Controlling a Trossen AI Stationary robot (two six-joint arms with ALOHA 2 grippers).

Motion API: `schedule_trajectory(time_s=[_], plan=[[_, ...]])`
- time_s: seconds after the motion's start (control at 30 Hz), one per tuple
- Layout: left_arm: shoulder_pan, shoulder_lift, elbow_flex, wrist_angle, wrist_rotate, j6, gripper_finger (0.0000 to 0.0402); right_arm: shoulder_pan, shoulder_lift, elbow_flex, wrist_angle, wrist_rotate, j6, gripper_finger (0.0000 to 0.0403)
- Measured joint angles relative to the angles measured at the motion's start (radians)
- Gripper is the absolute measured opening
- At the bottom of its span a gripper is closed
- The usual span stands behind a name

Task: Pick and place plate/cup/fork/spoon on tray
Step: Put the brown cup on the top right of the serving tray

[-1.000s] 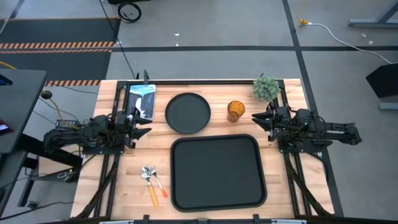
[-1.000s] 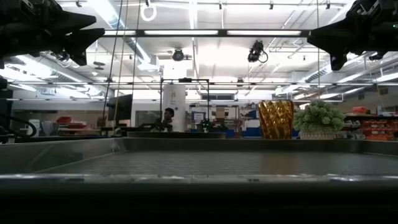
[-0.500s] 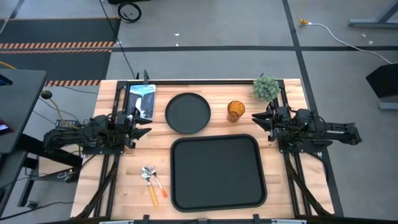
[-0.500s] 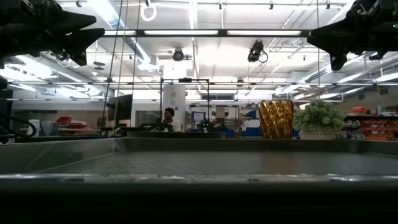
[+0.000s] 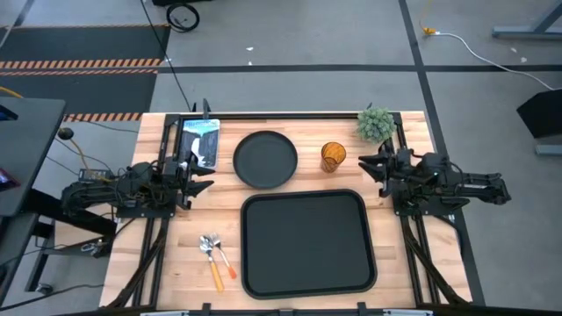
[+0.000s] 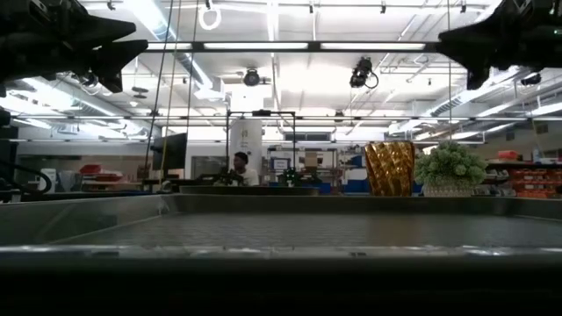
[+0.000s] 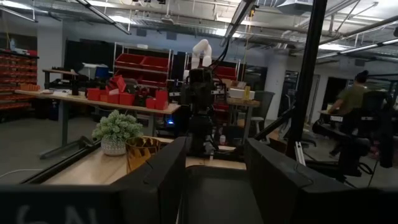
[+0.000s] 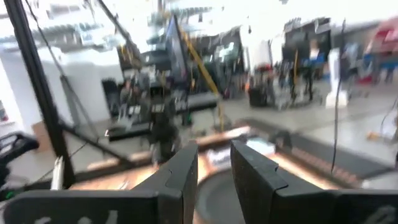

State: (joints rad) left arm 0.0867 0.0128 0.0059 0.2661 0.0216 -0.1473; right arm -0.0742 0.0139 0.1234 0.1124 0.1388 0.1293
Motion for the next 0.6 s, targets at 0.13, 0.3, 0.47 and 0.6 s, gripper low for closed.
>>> schedule_trajectory(time_s=[0.13,0.3,0.47,0.6], plan=[[0.0,0.0,0.0,0.039,0.0,-0.006,0.0172,0.0,0.001,0.0,0.145,0.012,-0.091,0.0103],[0.0,0.0,0.0,0.099,0.0,-0.006,0.0172,0.0,0.0,0.0,0.324,0.128,-0.15,0.0103],[0.0,0.0,0.0,0.116,0.0,-0.008,0.0172,-0.018,0.036,0.0,0.302,0.26,-0.184,0.0103],[0.0,0.0,0.0,0.16,-0.002,0.044,0.0172,-0.034,0.09,0.0,0.315,0.207,-0.228,0.0103]])
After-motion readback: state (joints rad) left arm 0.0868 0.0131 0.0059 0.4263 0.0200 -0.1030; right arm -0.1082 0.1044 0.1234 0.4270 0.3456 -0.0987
